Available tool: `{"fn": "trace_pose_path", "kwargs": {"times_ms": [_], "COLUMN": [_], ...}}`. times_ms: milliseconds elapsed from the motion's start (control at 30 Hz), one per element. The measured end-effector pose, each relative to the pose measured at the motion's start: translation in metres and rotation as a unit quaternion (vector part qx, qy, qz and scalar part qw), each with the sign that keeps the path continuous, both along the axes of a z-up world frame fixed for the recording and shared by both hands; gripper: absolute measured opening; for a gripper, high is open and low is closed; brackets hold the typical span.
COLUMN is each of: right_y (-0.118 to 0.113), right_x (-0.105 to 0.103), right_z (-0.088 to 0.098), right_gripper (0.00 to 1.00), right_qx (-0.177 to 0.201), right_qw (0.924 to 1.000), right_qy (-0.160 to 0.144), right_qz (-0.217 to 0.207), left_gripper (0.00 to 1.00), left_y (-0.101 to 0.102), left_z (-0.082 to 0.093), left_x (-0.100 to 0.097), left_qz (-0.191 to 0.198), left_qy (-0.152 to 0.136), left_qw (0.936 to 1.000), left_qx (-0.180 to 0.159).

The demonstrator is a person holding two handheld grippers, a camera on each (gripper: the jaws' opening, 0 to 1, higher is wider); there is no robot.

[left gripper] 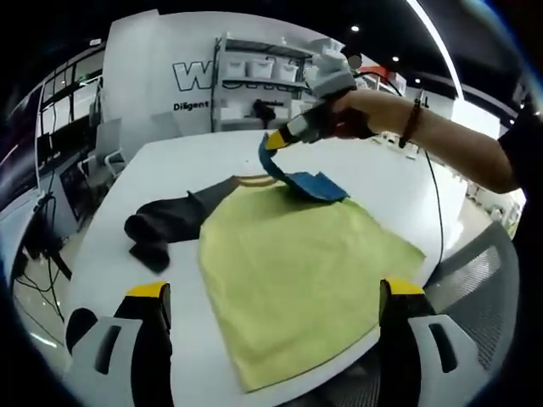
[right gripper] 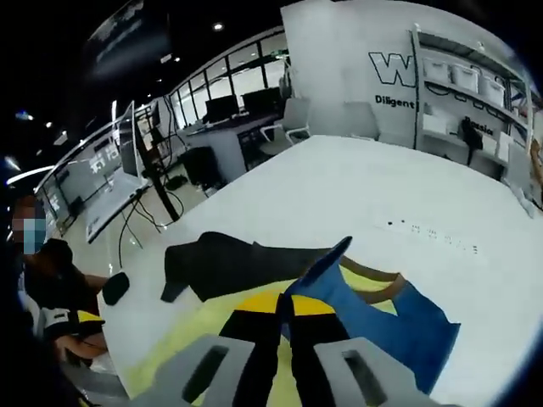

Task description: Fold the garment on the visible template until the final outline fits inside the template.

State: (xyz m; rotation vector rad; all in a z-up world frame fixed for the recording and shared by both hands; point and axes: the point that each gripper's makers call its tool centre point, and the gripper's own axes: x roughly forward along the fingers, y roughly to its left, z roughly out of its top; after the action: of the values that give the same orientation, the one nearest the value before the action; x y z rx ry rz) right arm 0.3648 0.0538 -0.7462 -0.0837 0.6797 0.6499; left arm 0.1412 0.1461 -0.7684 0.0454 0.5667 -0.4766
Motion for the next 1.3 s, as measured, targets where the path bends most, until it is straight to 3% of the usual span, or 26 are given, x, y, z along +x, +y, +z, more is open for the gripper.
{"fn": "trace_pose_path", "kwargs": {"times_ms": [433,667,833,1100,1300], "right_y": [0.052,0.060,0.066,0.074,0.075], "right_x": [-0.017,-0.025,-0.024,-0.029,-0.030], "right_z": [-0.044,-0.072,-0.089,-0.109,-0.108], "right_gripper": [0.00,0.00,0.00,0.00,0.00], "right_qx": [-0.042,-0.058,-0.068,-0.038,-0.022], "right_qw": [0.9975,0.9950,0.9925,0.9937,0.9943], "right_qy": [0.026,0.042,0.034,0.055,0.058], "right_qz": [0.051,0.070,0.095,0.090,0.088], "left_gripper": [0.99,0.99,0.99,0.99,0.99], "left_y": [0.001,0.003,0.005,0.006,0.006], "left_z": [-0.001,0.000,0.001,0.002,0.000], "left_x": [0.000,0.001,0.001,0.002,0.001], "left_qz": [0.001,0.005,0.010,0.014,0.010], "left_qy": [0.000,-0.002,-0.004,-0.008,-0.004], "left_qw": [1.0000,1.0000,0.9999,0.9999,0.9999], "left_qx": [0.005,0.005,0.005,0.007,0.010]}}
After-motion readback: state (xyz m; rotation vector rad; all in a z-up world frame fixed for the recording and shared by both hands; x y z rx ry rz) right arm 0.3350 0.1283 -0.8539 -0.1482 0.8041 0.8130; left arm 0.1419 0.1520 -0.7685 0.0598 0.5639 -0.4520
